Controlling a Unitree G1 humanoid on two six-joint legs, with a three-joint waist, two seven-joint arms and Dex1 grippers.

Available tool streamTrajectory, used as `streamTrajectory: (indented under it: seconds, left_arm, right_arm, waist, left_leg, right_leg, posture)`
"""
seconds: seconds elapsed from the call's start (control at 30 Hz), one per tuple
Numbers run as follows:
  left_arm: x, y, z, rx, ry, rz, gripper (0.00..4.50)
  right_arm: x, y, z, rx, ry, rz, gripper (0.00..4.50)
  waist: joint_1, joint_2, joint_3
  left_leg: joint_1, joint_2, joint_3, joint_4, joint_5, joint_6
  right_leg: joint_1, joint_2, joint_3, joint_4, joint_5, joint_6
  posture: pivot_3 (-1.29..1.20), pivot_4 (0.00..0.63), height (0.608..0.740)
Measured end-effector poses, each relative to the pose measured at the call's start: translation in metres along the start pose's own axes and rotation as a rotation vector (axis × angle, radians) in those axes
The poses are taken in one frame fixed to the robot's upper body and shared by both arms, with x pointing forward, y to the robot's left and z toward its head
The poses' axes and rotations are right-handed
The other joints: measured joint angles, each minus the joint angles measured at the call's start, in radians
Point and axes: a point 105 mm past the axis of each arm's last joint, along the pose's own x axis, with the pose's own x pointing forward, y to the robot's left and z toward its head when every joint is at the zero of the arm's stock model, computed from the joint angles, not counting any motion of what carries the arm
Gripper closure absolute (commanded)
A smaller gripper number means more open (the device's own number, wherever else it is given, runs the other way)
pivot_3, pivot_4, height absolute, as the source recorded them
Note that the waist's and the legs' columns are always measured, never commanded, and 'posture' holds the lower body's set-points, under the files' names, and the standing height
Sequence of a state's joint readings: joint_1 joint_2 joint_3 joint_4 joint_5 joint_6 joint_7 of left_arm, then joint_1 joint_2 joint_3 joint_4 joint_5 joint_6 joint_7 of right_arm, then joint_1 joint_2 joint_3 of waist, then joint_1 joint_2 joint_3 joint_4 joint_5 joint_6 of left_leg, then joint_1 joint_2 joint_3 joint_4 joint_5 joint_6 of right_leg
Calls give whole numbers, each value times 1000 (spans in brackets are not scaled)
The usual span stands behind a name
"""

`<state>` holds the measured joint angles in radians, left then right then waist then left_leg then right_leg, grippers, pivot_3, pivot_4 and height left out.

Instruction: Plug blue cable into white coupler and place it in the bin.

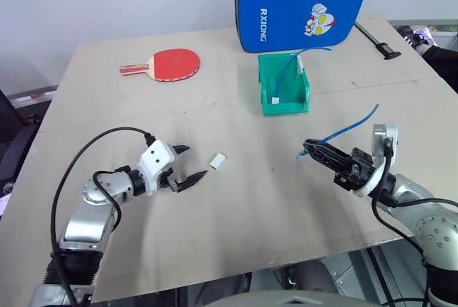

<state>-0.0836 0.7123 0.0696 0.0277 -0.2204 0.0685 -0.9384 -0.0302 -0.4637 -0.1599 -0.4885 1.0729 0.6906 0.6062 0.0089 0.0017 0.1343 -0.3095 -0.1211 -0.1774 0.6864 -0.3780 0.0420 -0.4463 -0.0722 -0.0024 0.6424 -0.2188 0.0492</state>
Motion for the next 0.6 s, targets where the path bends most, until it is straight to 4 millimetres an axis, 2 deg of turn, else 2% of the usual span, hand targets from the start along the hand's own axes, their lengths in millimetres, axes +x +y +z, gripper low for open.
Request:
streamTrajectory:
  seconds: [0.13, 0.27, 0.4, 0.6]
  left_arm:
    - [5, 3, 3, 27, -11, -56, 12]
    - [5, 2, 14, 80, -27, -173, 12]
    - [3, 14, 33, 196, -13, -292, 12]
    - [21, 21, 50, 368, 11, -384, 12]
  right_arm:
    - [2, 1, -5, 11, -2, 1, 4500]
    - [2, 0, -6, 8, -3, -5, 4500]
    - [2, 0, -7, -2, -7, -12, 4500]
    - [2, -1, -8, -5, -14, -18, 4500]
  waist:
    - [3, 0, 0]
    - [1, 0, 0]
    - [1, 0, 0]
    - [0, 0, 0]
  left_leg:
    - [0, 0, 0, 0, 0, 0]
    - [0, 0, 0, 0, 0, 0]
    - [0, 0, -1, 0, 0, 0]
    - [-1, 0, -1, 2, 0, 0]
  right_leg:
    - [0, -1, -1, 0, 0, 0]
    - [0, 0, -1, 0, 0, 0]
    - [0, 0, -2, 0, 0, 0]
    - [0, -1, -3, 0, 0, 0]
  posture:
    - [0, 150, 740]
    - [0, 150, 740]
    - [0, 150, 740]
    - [0, 150, 740]
